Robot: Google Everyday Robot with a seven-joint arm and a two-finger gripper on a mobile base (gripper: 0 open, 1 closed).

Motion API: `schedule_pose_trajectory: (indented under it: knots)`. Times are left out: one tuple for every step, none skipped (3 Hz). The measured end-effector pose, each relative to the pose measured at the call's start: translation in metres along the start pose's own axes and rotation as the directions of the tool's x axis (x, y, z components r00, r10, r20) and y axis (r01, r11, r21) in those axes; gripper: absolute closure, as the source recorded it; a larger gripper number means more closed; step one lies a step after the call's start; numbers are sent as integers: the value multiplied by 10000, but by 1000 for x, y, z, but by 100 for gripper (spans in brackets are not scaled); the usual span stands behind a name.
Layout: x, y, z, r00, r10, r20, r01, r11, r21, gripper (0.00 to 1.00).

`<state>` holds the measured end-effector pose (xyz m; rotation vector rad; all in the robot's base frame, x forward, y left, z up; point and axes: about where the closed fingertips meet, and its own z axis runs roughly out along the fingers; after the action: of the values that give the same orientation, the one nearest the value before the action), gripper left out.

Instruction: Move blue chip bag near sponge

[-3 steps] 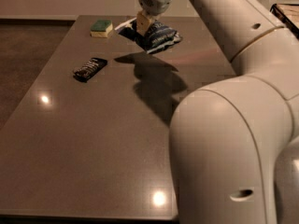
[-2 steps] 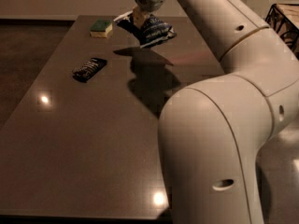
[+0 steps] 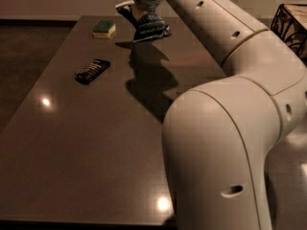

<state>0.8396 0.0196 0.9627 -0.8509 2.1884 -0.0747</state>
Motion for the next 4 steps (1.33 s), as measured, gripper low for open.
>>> schedule_pose_trajectory:
  knots:
    - [-15,10,19,9960,240,865,-231,9997,-113,100]
    - [-31,23,42,9836,56,1805,34,9988,-497,100]
    - [-39,26,65,9726,-319,2301,491,9964,-694,100]
    - [-45,22,78,9675,-585,2461,739,9958,-539,84]
